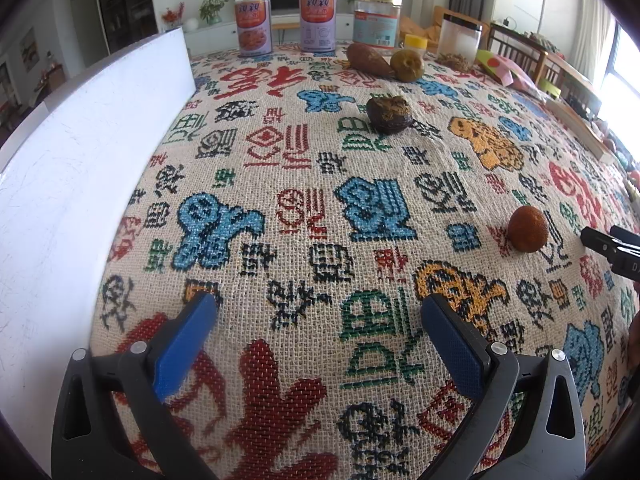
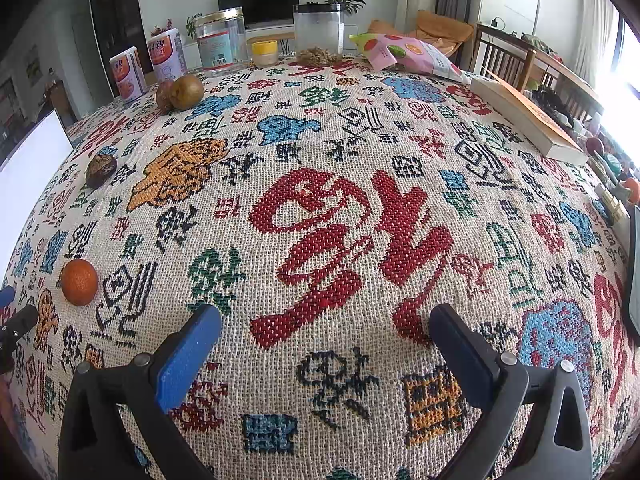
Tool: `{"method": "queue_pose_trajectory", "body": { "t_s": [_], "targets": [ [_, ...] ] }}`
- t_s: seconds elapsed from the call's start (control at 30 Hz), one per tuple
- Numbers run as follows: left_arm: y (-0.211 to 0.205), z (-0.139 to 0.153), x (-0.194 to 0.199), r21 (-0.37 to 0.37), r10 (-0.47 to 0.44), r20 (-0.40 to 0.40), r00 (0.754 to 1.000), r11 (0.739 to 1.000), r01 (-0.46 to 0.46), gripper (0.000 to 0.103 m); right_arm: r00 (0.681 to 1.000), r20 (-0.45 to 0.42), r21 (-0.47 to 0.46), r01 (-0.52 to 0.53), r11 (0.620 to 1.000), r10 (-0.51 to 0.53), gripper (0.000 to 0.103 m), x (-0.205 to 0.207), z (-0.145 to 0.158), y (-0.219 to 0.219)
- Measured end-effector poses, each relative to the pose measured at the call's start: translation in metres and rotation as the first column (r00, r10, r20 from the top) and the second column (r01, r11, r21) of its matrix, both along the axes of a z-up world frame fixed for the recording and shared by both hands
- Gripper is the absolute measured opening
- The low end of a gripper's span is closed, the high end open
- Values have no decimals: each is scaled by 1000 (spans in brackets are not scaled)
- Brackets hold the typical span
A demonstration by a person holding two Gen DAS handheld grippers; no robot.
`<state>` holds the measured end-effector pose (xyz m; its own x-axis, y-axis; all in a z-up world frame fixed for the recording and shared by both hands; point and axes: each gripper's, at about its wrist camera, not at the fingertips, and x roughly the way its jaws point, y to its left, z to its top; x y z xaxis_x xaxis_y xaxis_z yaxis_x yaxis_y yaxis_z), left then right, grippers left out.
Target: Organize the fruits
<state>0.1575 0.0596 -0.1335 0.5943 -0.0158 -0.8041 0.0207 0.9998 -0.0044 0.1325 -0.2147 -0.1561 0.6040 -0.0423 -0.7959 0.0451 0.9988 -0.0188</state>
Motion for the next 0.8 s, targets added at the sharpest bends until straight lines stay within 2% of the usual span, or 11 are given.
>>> {"method": "queue_pose_trajectory", "body": {
  "t_s": [0.23, 0.27, 0.37, 0.43, 0.53, 0.63, 0.7, 0.73, 0.77, 0.8],
  "targets": [
    [2, 1, 0, -14, 2, 1, 1000, 1000, -2, 102, 1000, 0, 1, 0, 1000, 0, 103, 0, 0, 0],
    [3, 3, 3, -40, 6, -5, 1000, 999, -6, 101, 1000, 0, 1, 0, 1000, 0, 103, 0, 0, 0],
    [8, 15, 24, -192, -3, -13, 1000, 981, 0, 101, 1000, 0, 1, 0, 1000, 0, 103, 0, 0, 0],
    [2, 25, 48, -210, 9, 0, 1000, 978, -9, 101, 1000, 0, 2, 0, 1000, 0, 103, 0, 0, 0],
    [-20, 28, 91, -167, -21, 31, 999, 986, 26, 101, 1000, 0, 1, 0, 1000, 0, 103, 0, 0, 0],
    [-36, 20, 128, -103, -17, 45, 999, 994, 21, 100, 1000, 1, 2, 0, 1000, 0, 103, 0, 0, 0],
    [-43, 13, 143, -89, -22, 50, 998, 996, 27, 99, 1000, 1, 2, 0, 1000, 0, 103, 0, 0, 0],
    [-45, 9, 149, -77, -20, 47, 999, 997, 23, 93, 1000, 1, 2, 0, 1000, 0, 103, 0, 0, 0],
    [-45, 4, 153, -66, -13, 31, 999, 998, 15, 76, 1000, 1, 2, 0, 1000, 0, 103, 0, 0, 0],
    [-45, 5, 154, -50, -5, 43, 999, 999, 7, 75, 1000, 1, 2, 0, 1000, 0, 103, 0, 0, 0]
  ]
}}
